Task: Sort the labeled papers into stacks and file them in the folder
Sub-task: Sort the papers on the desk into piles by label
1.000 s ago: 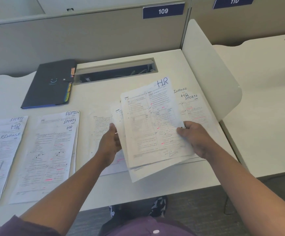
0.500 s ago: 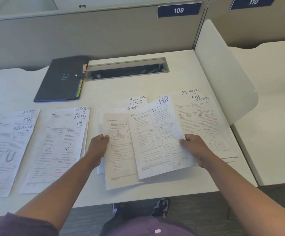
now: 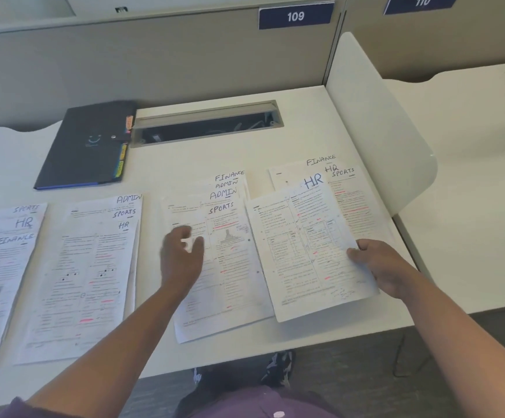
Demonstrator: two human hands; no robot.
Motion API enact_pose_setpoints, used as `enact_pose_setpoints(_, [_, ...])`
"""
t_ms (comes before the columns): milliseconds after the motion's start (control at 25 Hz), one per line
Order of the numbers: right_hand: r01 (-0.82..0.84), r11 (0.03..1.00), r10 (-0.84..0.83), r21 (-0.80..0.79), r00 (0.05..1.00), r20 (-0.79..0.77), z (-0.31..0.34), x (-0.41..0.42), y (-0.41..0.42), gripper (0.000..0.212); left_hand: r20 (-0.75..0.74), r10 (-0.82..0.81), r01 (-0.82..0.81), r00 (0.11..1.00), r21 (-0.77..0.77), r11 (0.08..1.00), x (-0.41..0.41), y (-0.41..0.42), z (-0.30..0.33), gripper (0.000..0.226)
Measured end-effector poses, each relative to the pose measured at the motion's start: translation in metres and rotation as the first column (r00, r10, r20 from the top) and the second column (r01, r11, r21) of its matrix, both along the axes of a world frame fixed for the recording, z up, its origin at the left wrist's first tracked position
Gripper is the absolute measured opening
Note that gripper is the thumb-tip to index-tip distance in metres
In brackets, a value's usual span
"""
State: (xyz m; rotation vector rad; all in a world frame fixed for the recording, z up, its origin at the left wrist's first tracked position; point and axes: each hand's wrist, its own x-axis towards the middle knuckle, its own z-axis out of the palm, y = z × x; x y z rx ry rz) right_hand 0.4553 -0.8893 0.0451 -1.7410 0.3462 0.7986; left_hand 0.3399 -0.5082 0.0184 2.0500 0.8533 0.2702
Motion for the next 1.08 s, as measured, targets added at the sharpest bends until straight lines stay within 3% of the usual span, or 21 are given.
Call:
enact_pose_setpoints(40, [0.000,1.000,0.000,0.023,1.000,-0.017,-0.001,0.000,-0.007,0.021,-0.010,-0.102,0.099,0.995,-0.184,0.978,0.009,-0.017,0.005,0.028])
enact_pose_setpoints(120, [-0.009,0.998,0.012,0.062,0.999,-0.045,-0.003,0.000,-0.018,0.022,-0.058,-0.273,0.193,0.960,-0.570,0.799,0.028,-0.052,0.015,0.035])
enact_pose_setpoints(200, [-0.020,0.995,0.026,0.098,0.998,-0.058,-0.004,0.001,-0.025,0.022,-0.066,-0.336,0.177,0.940,-0.745,0.643,0.045,-0.085,0.014,0.035])
enact_pose_setpoints(320, [-0.030,0.994,0.037,0.103,0.997,-0.063,-0.006,0.006,-0.031,0.019,-0.088,-0.246,0.101,0.965,-0.743,0.662,0.060,-0.117,0.001,0.016])
enact_pose_setpoints(400, [0.029,0.998,-0.025,-0.057,0.997,0.078,-0.007,0.012,-0.033,0.014,-0.106,-0.236,0.097,0.966,-0.697,0.711,0.068,-0.126,-0.007,0.011])
enact_pose_setpoints(520, [0.193,0.919,-0.068,-0.344,0.936,0.344,-0.015,0.031,-0.037,0.040,-0.144,-0.251,0.096,0.957,-0.660,0.745,0.077,-0.133,-0.015,0.009])
enact_pose_setpoints(600, [0.196,0.875,-0.011,-0.442,0.923,0.386,-0.022,0.045,-0.039,0.053,-0.167,-0.245,0.083,0.955,-0.642,0.762,0.082,-0.138,-0.019,0.008])
enact_pose_setpoints(680, [0.153,0.837,0.059,-0.525,0.929,0.365,-0.027,0.055,-0.039,0.048,-0.173,-0.238,0.076,0.956,-0.635,0.769,0.084,-0.141,-0.022,0.007])
enact_pose_setpoints(960, [0.218,0.863,-0.024,-0.455,0.918,0.395,-0.034,0.066,-0.044,0.013,-0.183,-0.254,0.099,0.950,-0.594,0.798,0.084,-0.145,-0.027,0.012])
enact_pose_setpoints(1080, [0.220,0.878,-0.035,-0.426,0.915,0.401,-0.033,0.067,-0.051,0.013,-0.177,-0.256,0.102,0.950,-0.600,0.794,0.082,-0.145,-0.027,0.015])
